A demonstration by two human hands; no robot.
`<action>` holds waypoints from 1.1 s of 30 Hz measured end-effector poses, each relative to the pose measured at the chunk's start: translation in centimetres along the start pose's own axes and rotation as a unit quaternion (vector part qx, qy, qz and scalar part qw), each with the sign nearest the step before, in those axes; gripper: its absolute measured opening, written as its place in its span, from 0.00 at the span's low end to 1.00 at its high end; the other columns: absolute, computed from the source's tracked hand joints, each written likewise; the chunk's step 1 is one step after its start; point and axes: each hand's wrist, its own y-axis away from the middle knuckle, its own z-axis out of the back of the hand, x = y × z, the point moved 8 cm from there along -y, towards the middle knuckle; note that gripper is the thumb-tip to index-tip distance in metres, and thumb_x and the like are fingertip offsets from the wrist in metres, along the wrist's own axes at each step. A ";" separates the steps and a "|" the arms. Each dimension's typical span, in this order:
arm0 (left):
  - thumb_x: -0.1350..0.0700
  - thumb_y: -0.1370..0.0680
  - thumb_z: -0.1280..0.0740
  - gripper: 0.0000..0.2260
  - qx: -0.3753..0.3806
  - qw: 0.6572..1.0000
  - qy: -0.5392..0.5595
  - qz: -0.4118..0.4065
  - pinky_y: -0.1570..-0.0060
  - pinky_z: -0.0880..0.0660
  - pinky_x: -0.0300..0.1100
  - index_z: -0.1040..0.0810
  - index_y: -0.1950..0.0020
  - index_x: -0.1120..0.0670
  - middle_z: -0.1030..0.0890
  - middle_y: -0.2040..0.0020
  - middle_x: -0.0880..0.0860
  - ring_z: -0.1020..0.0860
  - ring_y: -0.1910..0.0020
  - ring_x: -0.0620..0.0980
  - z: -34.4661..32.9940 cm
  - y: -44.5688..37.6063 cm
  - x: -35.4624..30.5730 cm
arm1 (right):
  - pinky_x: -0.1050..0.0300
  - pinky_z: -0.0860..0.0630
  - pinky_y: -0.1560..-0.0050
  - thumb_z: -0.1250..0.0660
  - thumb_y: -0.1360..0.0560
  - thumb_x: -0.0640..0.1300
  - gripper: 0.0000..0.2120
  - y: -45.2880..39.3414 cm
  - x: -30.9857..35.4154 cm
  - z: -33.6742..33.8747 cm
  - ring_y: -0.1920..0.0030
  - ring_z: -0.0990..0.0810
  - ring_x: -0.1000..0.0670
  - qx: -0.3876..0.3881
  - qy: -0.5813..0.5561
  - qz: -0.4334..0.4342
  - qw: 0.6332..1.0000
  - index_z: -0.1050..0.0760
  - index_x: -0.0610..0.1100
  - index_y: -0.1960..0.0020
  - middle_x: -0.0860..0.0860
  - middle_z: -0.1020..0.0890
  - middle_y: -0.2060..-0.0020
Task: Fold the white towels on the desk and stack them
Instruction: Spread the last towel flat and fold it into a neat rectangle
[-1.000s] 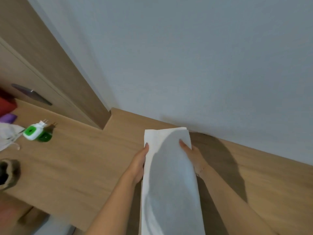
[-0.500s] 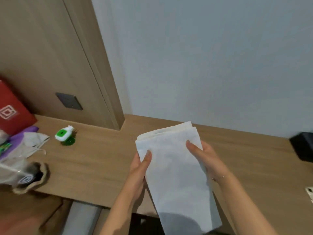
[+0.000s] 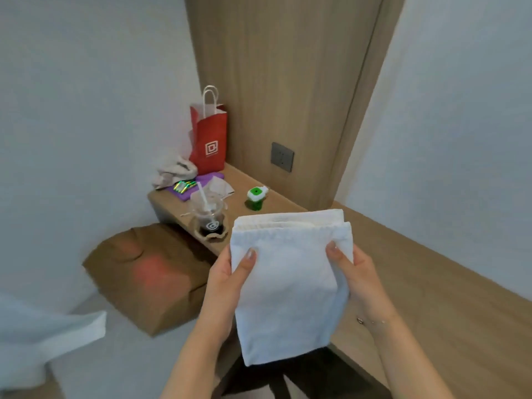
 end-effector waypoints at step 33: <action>0.46 0.23 0.31 0.18 -0.552 0.830 0.078 -0.001 0.47 0.21 0.58 0.24 0.36 0.50 0.18 0.41 0.57 0.19 0.43 0.60 53.1 55.0 -3.2 | 0.54 0.19 0.53 0.29 0.28 0.57 0.20 31.1 -23.6 -65.6 0.45 0.17 0.42 0.526 0.057 -0.228 0.817 0.20 0.48 0.41 0.43 0.17 0.45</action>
